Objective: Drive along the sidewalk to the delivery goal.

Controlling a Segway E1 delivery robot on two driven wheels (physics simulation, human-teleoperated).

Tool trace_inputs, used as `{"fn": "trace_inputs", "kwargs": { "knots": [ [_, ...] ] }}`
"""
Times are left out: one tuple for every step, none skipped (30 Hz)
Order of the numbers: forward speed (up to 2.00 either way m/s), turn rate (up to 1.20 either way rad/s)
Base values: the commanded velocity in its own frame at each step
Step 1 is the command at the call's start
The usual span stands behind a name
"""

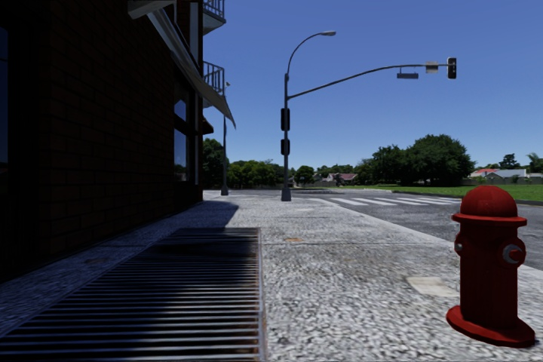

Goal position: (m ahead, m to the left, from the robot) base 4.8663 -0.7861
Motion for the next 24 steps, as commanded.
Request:
{"fn": "trace_inputs", "kwargs": {
  "knots": [
    [1.42,-0.19],
    [1.42,-0.19],
    [1.42,-0.19],
    [1.42,-0.19],
    [1.42,-0.19],
    [1.42,-0.19],
    [1.42,-0.21],
    [1.42,-0.21],
    [1.41,-0.26],
    [1.40,-0.30],
    [1.39,-0.31],
    [1.39,-0.31],
    [1.39,-0.31],
    [1.39,-0.31],
    [1.39,-0.31],
    [1.38,-0.31],
    [1.37,-0.31],
    [1.37,-0.31],
    [1.37,-0.31],
    [1.37,-0.31],
    [1.37,-0.31],
    [1.37,-0.31],
    [1.37,-0.31],
    [1.37,-0.31]
  ]
}}
